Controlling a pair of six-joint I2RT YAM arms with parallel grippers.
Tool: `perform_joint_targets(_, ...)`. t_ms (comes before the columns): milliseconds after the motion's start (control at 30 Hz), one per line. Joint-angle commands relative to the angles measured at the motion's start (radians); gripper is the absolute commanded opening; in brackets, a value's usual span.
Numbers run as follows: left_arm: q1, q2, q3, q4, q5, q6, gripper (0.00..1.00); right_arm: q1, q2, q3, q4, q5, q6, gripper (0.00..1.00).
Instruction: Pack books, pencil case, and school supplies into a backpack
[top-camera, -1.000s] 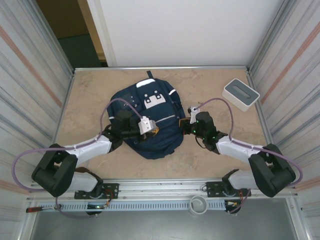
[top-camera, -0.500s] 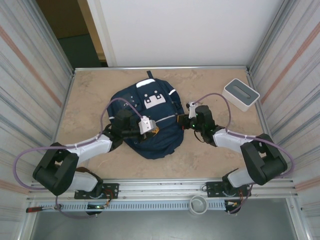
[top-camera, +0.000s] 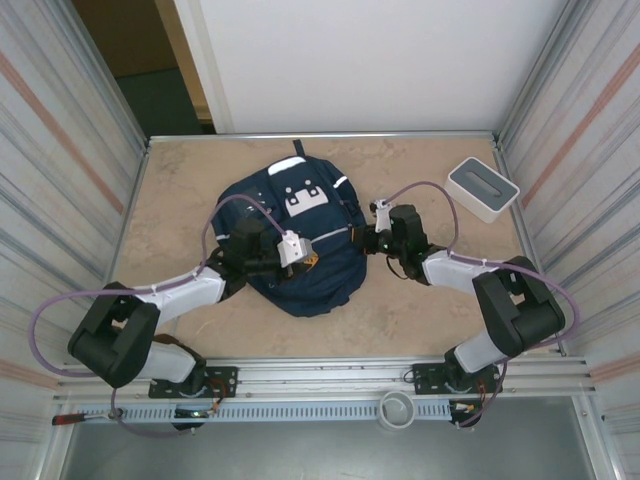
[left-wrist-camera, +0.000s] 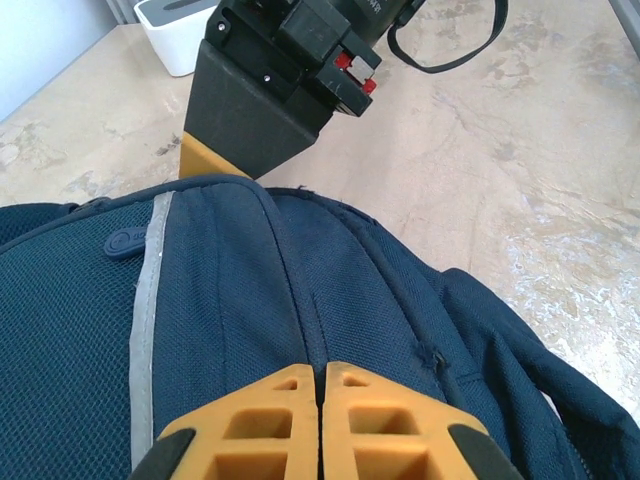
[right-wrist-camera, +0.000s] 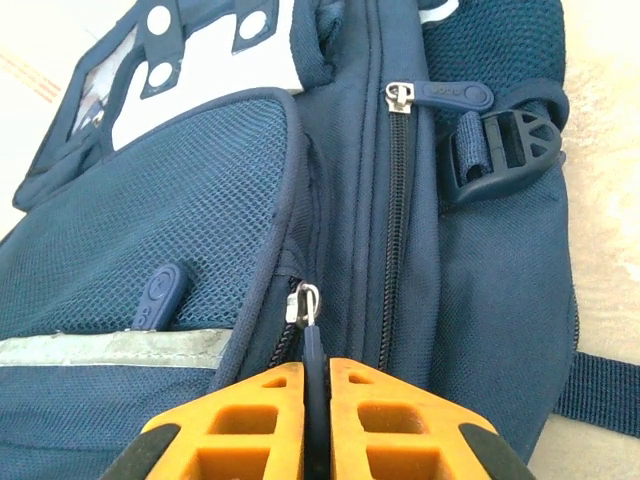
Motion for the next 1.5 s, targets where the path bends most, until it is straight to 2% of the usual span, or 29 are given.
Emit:
perform_joint_targets(0, -0.006, 0.005, 0.032, -0.004, 0.097, 0.016, 0.00, -0.032, 0.003, 0.035, 0.010, 0.047, -0.023, 0.16)
perform_joint_targets(200, -0.006, 0.014, 0.044, -0.003, 0.089, 0.003, 0.02, -0.062, -0.112, -0.010, -0.075, 0.094, -0.039, 0.32)
perform_joint_targets(233, -0.006, 0.009, 0.041, 0.006, 0.083, -0.005, 0.06, -0.068, -0.125, -0.014, -0.096, 0.107, -0.032, 0.35)
perform_joint_targets(267, -0.006, 0.005, 0.039, 0.018, 0.074, -0.019, 0.17, -0.075, -0.128, -0.010, -0.115, 0.115, -0.022, 0.37)
perform_joint_targets(300, -0.006, -0.001, 0.038, 0.031, 0.066, -0.032, 0.33, -0.085, -0.125, -0.002, -0.136, 0.115, -0.008, 0.38)
perform_joint_targets(333, -0.006, -0.007, 0.033, 0.044, 0.054, -0.047, 0.41, -0.093, -0.115, 0.010, -0.159, 0.117, 0.009, 0.40)
perform_joint_targets(400, -0.006, -0.023, 0.022, 0.084, 0.014, -0.092, 0.52, -0.106, -0.075, 0.053, -0.205, 0.112, 0.039, 0.43)
perform_joint_targets(567, -0.006, -0.081, -0.022, 0.197, -0.208, -0.279, 0.64, -0.115, 0.083, 0.197, -0.265, 0.053, 0.091, 0.56)
perform_joint_targets(733, 0.001, -0.122, 0.022, 0.055, -0.389, -0.402, 0.74, -0.123, 0.279, 0.369, -0.321, -0.020, 0.128, 0.60)
perform_joint_targets(867, 0.019, -0.139, 0.013, 0.025, -0.498, -0.485, 0.76, -0.131, 0.404, 0.471, -0.343, -0.076, 0.146, 0.54)
perform_joint_targets(933, 0.037, -0.146, 0.007, 0.006, -0.540, -0.528, 0.76, -0.138, 0.434, 0.495, -0.340, -0.095, 0.153, 0.45)
perform_joint_targets(1067, 0.099, -0.166, -0.009, -0.028, -0.548, -0.597, 0.76, -0.168, 0.426, 0.481, -0.316, -0.122, 0.155, 0.14)
perform_joint_targets(1167, 0.135, -0.197, -0.036, -0.024, -0.557, -0.618, 0.76, -0.205, 0.380, 0.431, -0.312, -0.117, 0.152, 0.01)
perform_joint_targets(1333, 0.164, -0.264, -0.063, -0.040, -0.644, -0.635, 0.77, -0.289, 0.254, 0.280, -0.279, -0.094, 0.166, 0.00)
perform_joint_targets(1467, 0.179, -0.314, -0.091, -0.039, -0.718, -0.646, 0.80, -0.312, 0.136, 0.147, -0.260, -0.052, 0.184, 0.00)
